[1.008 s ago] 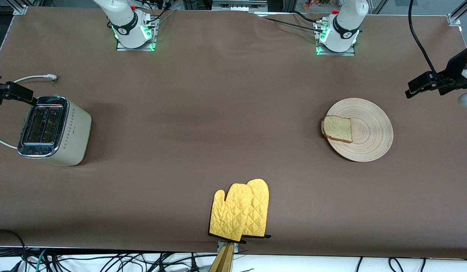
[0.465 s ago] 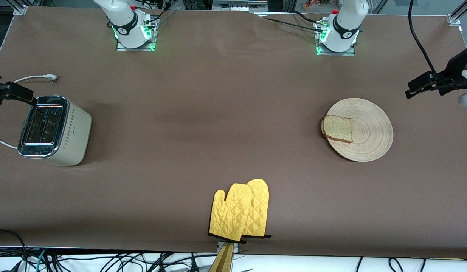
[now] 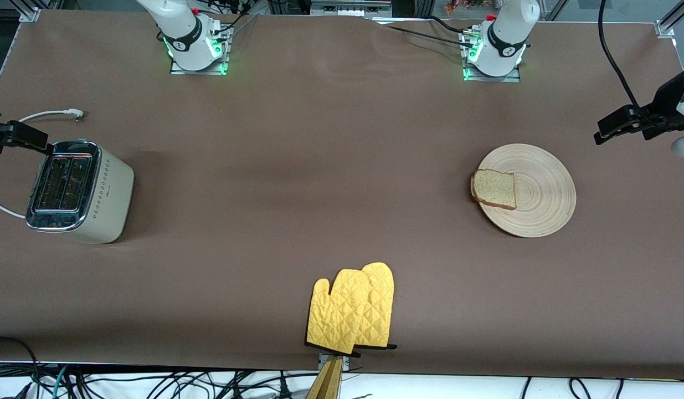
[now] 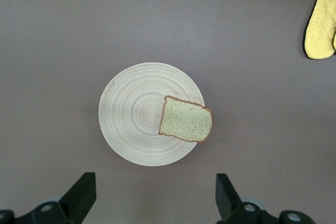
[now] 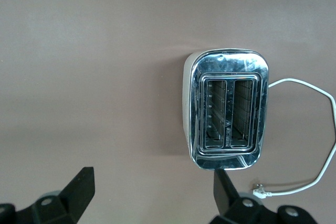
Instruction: Move plate and put bread in toaster
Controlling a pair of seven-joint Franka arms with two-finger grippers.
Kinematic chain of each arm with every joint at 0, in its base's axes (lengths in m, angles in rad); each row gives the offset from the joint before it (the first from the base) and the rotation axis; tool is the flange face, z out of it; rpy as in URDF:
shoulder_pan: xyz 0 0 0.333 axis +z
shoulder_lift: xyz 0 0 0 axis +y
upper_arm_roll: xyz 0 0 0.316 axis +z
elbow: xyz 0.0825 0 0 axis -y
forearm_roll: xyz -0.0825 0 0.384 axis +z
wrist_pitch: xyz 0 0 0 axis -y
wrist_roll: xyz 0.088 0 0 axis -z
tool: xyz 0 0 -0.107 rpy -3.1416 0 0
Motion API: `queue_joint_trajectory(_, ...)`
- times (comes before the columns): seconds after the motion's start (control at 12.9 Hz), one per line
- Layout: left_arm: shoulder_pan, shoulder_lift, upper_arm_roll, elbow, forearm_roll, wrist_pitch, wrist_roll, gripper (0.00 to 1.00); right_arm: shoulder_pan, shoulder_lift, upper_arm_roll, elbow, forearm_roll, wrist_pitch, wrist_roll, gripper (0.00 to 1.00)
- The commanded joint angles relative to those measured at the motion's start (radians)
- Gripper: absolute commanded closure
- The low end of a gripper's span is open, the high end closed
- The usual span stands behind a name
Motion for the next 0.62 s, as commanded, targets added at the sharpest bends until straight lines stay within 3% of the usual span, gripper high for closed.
queue_joint_trajectory(0.0,0.005,0.011,-0.005,0.027,0.009,-0.006,0.002,0.0,-0.008,-0.003,0.003,0.003,0.015,0.0,0.013,0.0)
queue_joint_trajectory(0.54,0.007,0.011,-0.005,0.03,0.009,0.0,0.002,0.0,-0.008,0.0,0.003,0.003,0.016,0.002,0.013,0.0)
